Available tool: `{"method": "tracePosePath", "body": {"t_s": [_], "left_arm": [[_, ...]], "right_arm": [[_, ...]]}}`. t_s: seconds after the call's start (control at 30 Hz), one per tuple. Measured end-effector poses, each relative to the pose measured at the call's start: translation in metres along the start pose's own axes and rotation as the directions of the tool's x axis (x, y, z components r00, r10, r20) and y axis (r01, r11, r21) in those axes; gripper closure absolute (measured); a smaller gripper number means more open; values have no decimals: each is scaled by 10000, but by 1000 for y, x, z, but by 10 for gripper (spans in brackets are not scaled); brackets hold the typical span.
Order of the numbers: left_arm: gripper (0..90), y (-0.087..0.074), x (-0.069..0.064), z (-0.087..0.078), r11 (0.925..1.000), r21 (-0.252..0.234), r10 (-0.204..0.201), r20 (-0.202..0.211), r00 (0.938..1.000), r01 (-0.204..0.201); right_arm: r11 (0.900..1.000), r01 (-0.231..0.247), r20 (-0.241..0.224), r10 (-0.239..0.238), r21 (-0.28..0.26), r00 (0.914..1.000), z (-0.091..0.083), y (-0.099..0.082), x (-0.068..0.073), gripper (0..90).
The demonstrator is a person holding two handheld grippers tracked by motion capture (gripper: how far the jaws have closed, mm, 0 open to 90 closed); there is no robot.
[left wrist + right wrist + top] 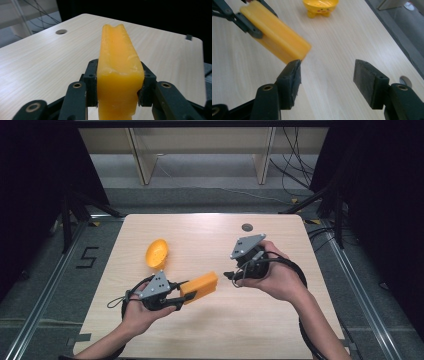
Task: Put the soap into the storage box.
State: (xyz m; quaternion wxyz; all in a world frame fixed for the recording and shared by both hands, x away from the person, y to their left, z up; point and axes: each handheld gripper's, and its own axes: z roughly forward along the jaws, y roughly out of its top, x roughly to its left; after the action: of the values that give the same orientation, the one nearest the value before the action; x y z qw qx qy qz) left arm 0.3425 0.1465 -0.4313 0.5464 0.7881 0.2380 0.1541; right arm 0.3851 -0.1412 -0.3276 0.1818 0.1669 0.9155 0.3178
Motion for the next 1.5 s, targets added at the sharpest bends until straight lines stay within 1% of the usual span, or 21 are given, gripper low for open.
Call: {"method": "tracePosePath", "body": {"t_s": [0.17,0.43,0.47,0.5,0.53,0.6,0.63,0.67,0.8,0.83,0.87,0.9,0.93,1.07,1.17,1.2,1.27,1.33,1.37,1.4,1.5], "left_arm": [[602,0,7,-4,9996,-88,-268,-676,9974,263],[602,0,21,-11,9972,-316,-718,-1577,9849,676],[602,0,23,-12,9968,-424,-746,-1709,9825,683],[602,1,24,-13,9973,-350,-696,-1837,9805,643],[602,1,27,-14,9975,-333,-671,-1935,9788,618],[602,1,31,-16,9971,-339,-732,-2112,9747,676],[602,1,33,-17,9967,-380,-790,-2208,9721,724],[602,0,36,-17,9964,-454,-803,-2228,9715,720],[602,1,44,-23,9940,-547,-1064,-2639,9587,953],[602,1,46,-24,9929,-623,-1142,-2728,9553,1009],[602,1,49,-25,9919,-729,-1205,-2770,9533,1042],[602,1,50,-26,9917,-714,-1235,-2926,9482,1071],[602,1,52,-27,9909,-757,-1287,-3006,9450,1109],[602,1,60,-31,9881,-923,-1468,-3240,9346,1232],[602,1,65,-33,9885,-920,-1448,-3460,9270,1200],[602,0,66,-33,9870,-995,-1536,-3524,9232,1263],[602,0,69,-34,9871,-1006,-1531,-3677,9173,1244],[602,0,72,-35,9866,-1032,-1568,-3842,9098,1264],[602,0,74,-36,9858,-1057,-1618,-3946,9045,1302],[602,0,75,-36,9853,-1083,-1649,-4022,9006,1320],[602,-1,81,-36,9842,-1098,-1731,-4354,8834,1387]], "right_arm": [[9965,-811,458,819,-185,9956,-2,-23,-1,413],[9764,-2091,915,2133,-534,9727,-1,-61,4,435],[9722,-2278,976,2323,-548,9677,-1,-65,5,438],[9629,-2632,1171,2685,-587,9561,-1,-71,8,440],[9628,-2626,1227,2686,-630,9554,0,-75,8,441],[9492,-3045,1448,3132,-794,9386,2,-85,11,456],[9458,-3154,1428,3237,-780,9353,2,-88,12,466],[9270,-3704,1326,3749,-585,9175,1,-91,16,479],[9001,-4333,1286,4355,-465,8910,5,-106,25,499],[9071,-4169,1422,4208,-579,8959,6,-111,24,503],[8957,-4410,1450,4444,-566,8840,7,-114,27,505],[9005,-4290,1534,4349,-718,8873,8,-117,27,505],[8805,-4687,1522,4739,-706,8673,8,-120,30,508],[8836,-4581,1570,4681,-971,8696,13,-130,32,507],[8718,-4831,1430,4898,-810,8600,13,-131,34,506],[8788,-4700,1446,4772,-826,8668,14,-133,34,505],[8814,-4656,1427,4723,-794,8698,16,-134,34,505],[8662,-4949,1344,4996,-690,8558,17,-133,37,505],[8749,-4788,1391,4843,-733,8638,18,-134,36,505],[8642,-4994,1308,5030,-618,8543,17,-133,37,505],[8704,-4894,1381,4920,-541,8596,18,-134,37,505]]}}
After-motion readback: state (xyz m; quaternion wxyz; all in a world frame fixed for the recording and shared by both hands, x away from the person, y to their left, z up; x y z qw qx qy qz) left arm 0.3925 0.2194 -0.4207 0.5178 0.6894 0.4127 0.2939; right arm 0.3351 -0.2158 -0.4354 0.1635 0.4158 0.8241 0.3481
